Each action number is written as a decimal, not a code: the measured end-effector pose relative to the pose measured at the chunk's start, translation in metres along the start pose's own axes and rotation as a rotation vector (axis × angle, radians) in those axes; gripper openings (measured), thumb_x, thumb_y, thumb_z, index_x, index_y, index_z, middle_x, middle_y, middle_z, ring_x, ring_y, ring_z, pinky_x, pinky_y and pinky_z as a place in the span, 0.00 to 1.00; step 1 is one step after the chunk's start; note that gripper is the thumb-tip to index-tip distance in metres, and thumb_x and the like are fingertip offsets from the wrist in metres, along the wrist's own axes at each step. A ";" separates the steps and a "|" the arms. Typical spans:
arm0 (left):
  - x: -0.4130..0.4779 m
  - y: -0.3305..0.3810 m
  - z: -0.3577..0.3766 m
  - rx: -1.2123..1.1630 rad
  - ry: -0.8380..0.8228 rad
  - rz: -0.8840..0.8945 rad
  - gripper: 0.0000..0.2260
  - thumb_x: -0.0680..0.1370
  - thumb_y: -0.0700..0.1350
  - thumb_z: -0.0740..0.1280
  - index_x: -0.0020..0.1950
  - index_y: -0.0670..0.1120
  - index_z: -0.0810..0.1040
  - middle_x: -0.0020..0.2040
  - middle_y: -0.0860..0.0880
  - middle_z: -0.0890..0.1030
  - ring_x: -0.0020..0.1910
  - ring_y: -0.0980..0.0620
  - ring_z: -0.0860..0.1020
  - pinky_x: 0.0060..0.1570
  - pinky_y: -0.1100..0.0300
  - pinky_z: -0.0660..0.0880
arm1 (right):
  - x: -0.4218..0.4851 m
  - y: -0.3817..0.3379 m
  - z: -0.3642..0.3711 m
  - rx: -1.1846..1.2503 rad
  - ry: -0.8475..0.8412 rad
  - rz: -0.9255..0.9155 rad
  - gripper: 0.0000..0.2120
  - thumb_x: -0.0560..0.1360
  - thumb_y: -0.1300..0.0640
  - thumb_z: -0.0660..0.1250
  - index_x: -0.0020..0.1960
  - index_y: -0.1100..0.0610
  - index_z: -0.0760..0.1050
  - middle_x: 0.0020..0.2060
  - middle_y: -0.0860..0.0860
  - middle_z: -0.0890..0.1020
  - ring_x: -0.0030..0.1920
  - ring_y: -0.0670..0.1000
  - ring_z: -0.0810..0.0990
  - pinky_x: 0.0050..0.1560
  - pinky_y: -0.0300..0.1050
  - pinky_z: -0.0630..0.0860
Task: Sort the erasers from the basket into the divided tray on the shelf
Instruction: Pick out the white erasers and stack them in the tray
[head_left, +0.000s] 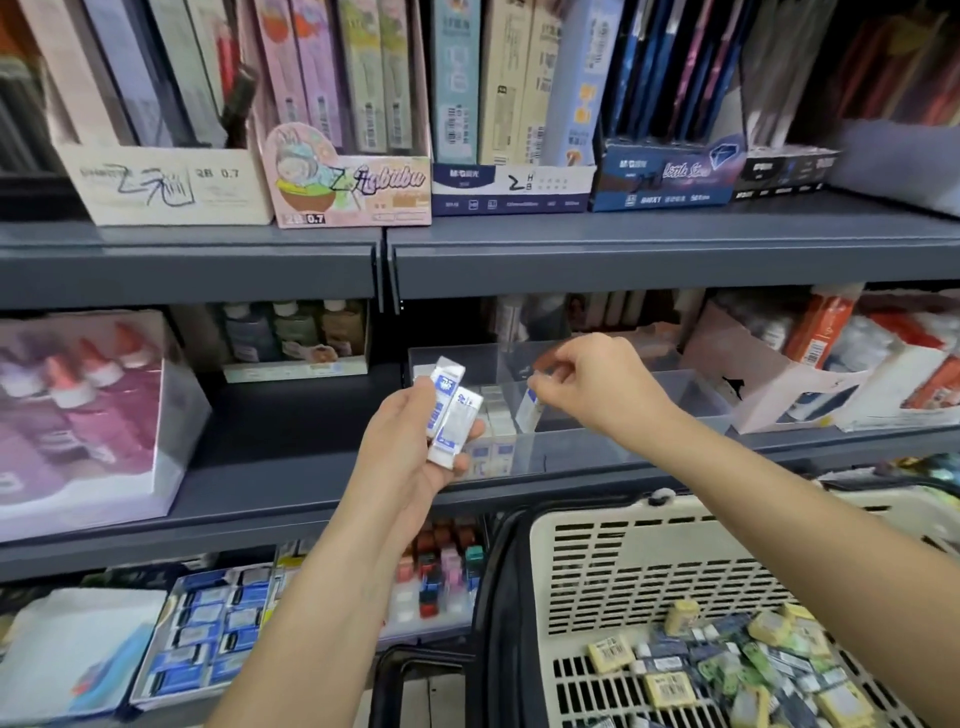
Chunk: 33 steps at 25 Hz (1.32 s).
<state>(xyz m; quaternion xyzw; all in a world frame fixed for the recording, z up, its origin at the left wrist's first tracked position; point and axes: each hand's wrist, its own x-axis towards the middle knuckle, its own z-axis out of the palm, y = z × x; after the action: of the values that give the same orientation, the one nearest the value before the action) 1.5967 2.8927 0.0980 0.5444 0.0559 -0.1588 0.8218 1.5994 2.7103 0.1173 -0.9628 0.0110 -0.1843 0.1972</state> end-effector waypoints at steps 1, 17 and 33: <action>0.000 0.000 0.000 0.003 -0.001 -0.002 0.10 0.81 0.50 0.58 0.50 0.44 0.73 0.45 0.42 0.81 0.34 0.50 0.81 0.21 0.64 0.68 | 0.002 -0.002 0.000 -0.029 0.004 -0.014 0.08 0.70 0.53 0.67 0.43 0.57 0.82 0.31 0.47 0.77 0.37 0.51 0.76 0.40 0.38 0.66; -0.003 -0.012 0.014 -0.036 -0.121 -0.101 0.11 0.81 0.49 0.59 0.54 0.43 0.75 0.35 0.46 0.84 0.31 0.50 0.81 0.24 0.64 0.70 | -0.007 -0.022 -0.003 0.401 -0.204 0.085 0.08 0.77 0.53 0.63 0.45 0.55 0.79 0.39 0.56 0.83 0.41 0.55 0.81 0.46 0.51 0.78; 0.006 -0.006 0.003 -0.028 0.018 -0.034 0.09 0.81 0.43 0.60 0.58 0.41 0.72 0.47 0.42 0.80 0.37 0.52 0.79 0.26 0.65 0.68 | 0.010 0.006 0.007 -0.051 -0.067 -0.016 0.11 0.77 0.53 0.62 0.55 0.56 0.78 0.50 0.55 0.82 0.45 0.54 0.77 0.42 0.37 0.64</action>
<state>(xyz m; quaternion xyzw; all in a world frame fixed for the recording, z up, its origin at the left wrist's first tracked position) 1.6003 2.8865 0.0928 0.5331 0.0748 -0.1674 0.8260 1.6115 2.7067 0.1125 -0.9732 0.0014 -0.1530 0.1715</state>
